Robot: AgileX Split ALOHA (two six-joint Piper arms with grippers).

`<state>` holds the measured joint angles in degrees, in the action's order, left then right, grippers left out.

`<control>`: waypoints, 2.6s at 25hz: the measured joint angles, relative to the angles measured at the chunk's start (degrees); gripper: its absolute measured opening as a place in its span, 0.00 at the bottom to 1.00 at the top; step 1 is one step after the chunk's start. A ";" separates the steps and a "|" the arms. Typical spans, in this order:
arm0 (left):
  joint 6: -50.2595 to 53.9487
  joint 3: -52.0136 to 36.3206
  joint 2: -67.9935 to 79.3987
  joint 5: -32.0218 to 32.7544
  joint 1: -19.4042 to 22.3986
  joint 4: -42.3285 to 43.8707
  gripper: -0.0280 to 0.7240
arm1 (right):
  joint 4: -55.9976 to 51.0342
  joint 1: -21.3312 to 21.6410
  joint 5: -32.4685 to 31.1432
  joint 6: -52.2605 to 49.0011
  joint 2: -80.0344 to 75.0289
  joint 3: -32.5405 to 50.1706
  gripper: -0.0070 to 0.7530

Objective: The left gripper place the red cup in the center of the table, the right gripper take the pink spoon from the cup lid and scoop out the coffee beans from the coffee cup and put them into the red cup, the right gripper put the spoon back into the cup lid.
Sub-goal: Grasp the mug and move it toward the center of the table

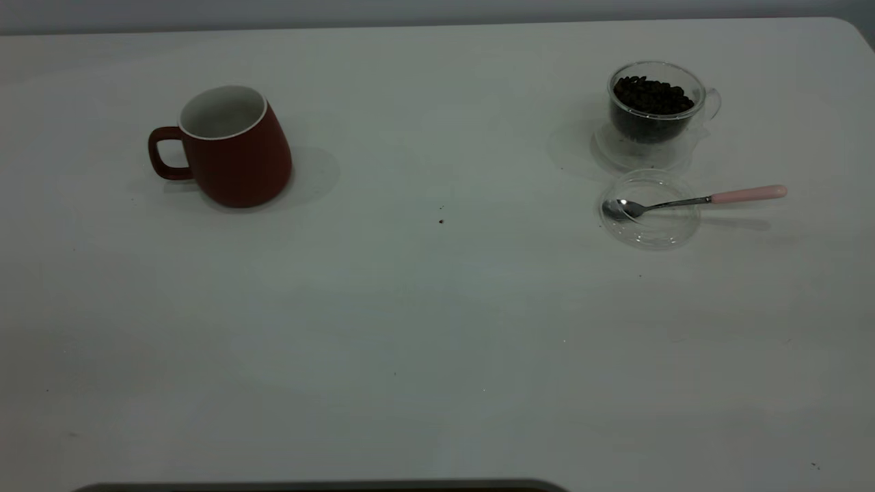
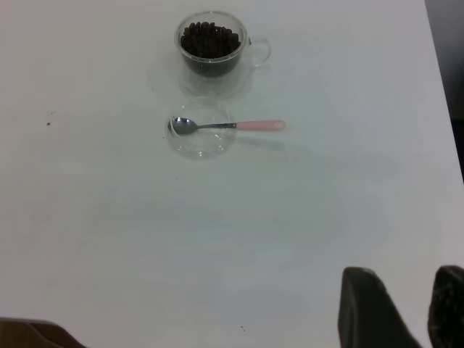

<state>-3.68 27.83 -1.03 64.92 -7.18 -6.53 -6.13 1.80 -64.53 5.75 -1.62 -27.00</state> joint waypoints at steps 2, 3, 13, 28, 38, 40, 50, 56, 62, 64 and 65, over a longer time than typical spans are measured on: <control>2.70 0.36 0.27 0.00 0.00 0.05 0.71 | 0.00 0.00 0.00 0.00 0.00 0.00 0.32; 4.00 0.99 0.89 0.00 0.00 0.05 0.71 | 0.00 0.00 0.00 0.00 0.00 0.00 0.32; 5.31 5.81 22.83 -20.14 0.00 0.05 0.71 | 0.00 0.00 0.00 0.00 0.00 0.00 0.32; 7.73 16.88 80.28 -35.28 0.74 4.96 0.71 | 0.00 0.00 0.00 0.00 0.00 0.00 0.32; -3.58 36.04 106.35 -34.62 6.92 7.42 0.71 | 0.00 0.00 0.00 0.00 0.05 0.00 0.32; -9.19 40.24 110.56 -34.50 6.37 7.42 0.71 | 0.00 0.00 0.00 0.00 0.05 0.00 0.32; -42.54 52.39 124.83 -34.50 3.64 7.42 0.71 | 0.00 0.00 0.00 0.00 0.05 0.00 0.32; -55.64 52.56 127.84 -34.85 3.47 7.29 0.71 | 0.00 0.00 0.00 0.00 0.05 0.00 0.32; -61.81 52.56 131.10 -39.41 2.84 4.70 0.71 | 0.00 0.00 0.00 0.00 0.05 0.00 0.32; -64.38 52.62 131.71 -40.97 2.09 2.90 0.71 | -0.04 0.00 0.00 0.00 0.05 0.00 0.32; -65.64 52.62 132.05 -41.56 1.66 2.20 0.71 | -0.04 0.00 0.00 0.00 0.05 0.00 0.32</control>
<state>-69.32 80.45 131.01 23.36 -5.52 -4.33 -6.17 1.80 -64.53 5.75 -1.57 -27.00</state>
